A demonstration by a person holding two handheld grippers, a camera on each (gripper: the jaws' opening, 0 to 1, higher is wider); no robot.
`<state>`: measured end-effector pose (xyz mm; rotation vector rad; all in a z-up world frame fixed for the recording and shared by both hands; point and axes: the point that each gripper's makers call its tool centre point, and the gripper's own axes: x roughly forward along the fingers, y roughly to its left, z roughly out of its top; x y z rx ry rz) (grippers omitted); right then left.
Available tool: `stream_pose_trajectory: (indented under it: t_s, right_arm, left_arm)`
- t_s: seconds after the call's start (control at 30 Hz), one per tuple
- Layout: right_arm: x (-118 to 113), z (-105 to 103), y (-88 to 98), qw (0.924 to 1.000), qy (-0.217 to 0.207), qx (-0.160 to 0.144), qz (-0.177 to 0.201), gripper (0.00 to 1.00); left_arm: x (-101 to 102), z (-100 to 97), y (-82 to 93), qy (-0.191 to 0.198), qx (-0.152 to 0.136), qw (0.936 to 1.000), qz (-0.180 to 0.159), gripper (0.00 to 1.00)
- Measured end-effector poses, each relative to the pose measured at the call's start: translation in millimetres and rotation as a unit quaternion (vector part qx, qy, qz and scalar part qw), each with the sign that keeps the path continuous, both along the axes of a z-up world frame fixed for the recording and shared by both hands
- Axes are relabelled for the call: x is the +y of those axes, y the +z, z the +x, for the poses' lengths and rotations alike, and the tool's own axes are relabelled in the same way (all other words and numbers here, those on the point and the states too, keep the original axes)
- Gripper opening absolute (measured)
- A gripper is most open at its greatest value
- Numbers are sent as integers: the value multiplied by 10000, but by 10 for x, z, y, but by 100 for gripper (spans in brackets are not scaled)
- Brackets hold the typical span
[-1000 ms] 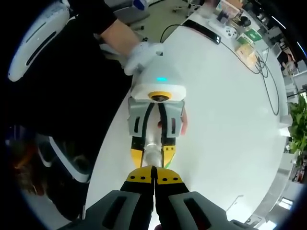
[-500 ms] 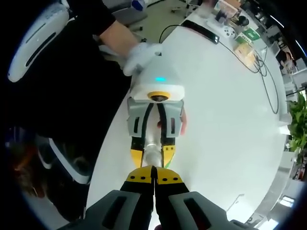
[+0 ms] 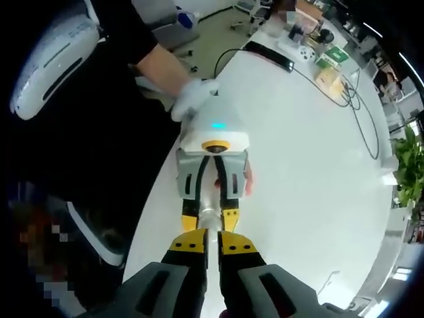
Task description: Clamp pump bottle remove cover press pump head put on cover
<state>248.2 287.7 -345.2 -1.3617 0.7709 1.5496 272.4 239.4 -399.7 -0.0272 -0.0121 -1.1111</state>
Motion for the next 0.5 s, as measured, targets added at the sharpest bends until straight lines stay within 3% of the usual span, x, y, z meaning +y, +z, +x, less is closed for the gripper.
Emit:
stream_pose_trajectory:
  t_s: [0.23,0.5]
  right_arm:
    - [-2,67,84,9988,-235,32,423,6]
    - [10,53,103,9926,-521,114,1091,12]
  left_arm:
    - [5,11,-4,10,-13,10000,8,16]
    - [6,14,-8,12,0,10000,1,16]
